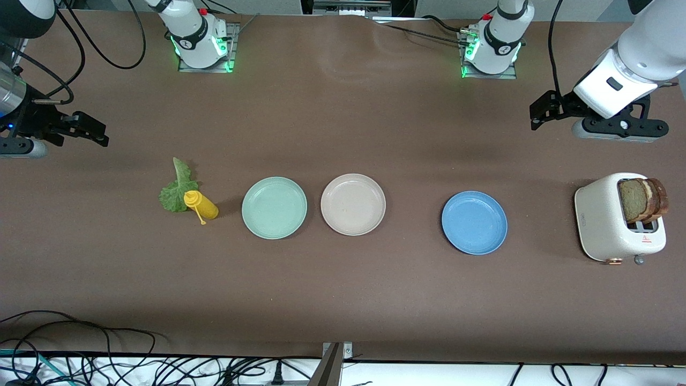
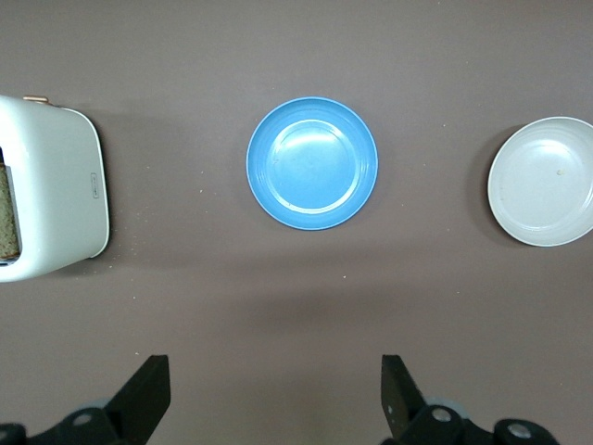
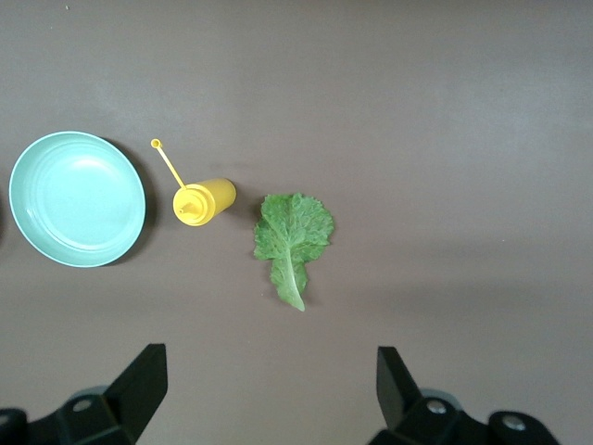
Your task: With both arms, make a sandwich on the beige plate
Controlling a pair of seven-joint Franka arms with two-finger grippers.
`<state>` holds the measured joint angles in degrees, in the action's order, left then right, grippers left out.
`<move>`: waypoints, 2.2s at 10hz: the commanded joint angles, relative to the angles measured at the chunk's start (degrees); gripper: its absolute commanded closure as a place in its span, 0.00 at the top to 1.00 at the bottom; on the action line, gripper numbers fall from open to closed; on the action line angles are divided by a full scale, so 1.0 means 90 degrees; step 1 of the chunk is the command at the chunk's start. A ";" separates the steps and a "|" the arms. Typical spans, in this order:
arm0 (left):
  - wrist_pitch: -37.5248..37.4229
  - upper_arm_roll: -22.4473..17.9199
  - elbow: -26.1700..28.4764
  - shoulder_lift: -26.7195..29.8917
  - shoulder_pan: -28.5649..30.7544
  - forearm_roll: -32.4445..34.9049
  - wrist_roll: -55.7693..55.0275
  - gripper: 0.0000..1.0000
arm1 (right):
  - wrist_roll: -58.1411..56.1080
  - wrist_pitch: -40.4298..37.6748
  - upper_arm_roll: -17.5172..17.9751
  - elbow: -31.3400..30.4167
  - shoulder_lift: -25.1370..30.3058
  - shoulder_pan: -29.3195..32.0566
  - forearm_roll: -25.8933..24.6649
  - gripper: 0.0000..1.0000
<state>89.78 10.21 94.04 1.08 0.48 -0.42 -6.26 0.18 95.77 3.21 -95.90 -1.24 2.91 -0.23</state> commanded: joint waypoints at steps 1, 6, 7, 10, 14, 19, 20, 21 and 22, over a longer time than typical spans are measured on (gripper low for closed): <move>-0.0063 -0.0021 0.0040 0.0095 0.0015 -0.0188 0.0100 1.00 | -0.0068 -0.0055 0.0004 0.0128 -0.0029 0.0028 0.0123 1.00; -0.0093 -0.0021 0.0040 0.0095 0.0015 -0.0188 0.0100 1.00 | -0.0068 -0.0035 -0.0035 0.0128 -0.0058 0.0057 0.0133 1.00; -0.0083 -0.0021 0.0040 0.0095 0.0015 -0.0179 0.0100 1.00 | -0.0068 -0.0045 -0.0035 0.0128 -0.0048 0.0057 0.0133 1.00; -0.0093 -0.0031 0.0049 0.0095 0.0025 -0.0159 0.0100 1.00 | -0.0068 -0.0045 -0.0035 0.0128 -0.0058 0.0057 0.0133 1.00; -0.0093 -0.0031 0.0049 0.0095 0.0015 -0.0159 0.0091 1.00 | -0.0137 -0.0142 -0.0044 0.0060 -0.0058 0.0067 0.0133 1.00; -0.0093 -0.0021 0.0040 0.0095 0.0015 -0.0149 0.0090 1.00 | -0.0127 -0.0114 -0.0045 0.0069 -0.0156 0.0067 0.0172 1.00; -0.0093 -0.0021 0.0040 0.0085 0.0015 -0.0159 0.0090 1.00 | -0.0127 -0.0104 -0.0045 0.0060 -0.0175 0.0067 0.0172 1.00; -0.0093 -0.0031 0.0049 0.0095 0.0015 -0.0149 0.0090 1.00 | -0.0127 -0.0094 -0.0035 0.0069 -0.0175 0.0067 0.0210 1.00; -0.0093 -0.0031 0.0040 0.0085 0.0015 -0.0149 0.0090 1.00 | -0.0127 -0.0113 -0.0044 0.0069 -0.0175 0.0067 0.0250 1.00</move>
<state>89.59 10.16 94.06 1.08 0.48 -0.42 -6.26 0.09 95.28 2.89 -95.91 -2.67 3.13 0.41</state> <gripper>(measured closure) 0.000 0.000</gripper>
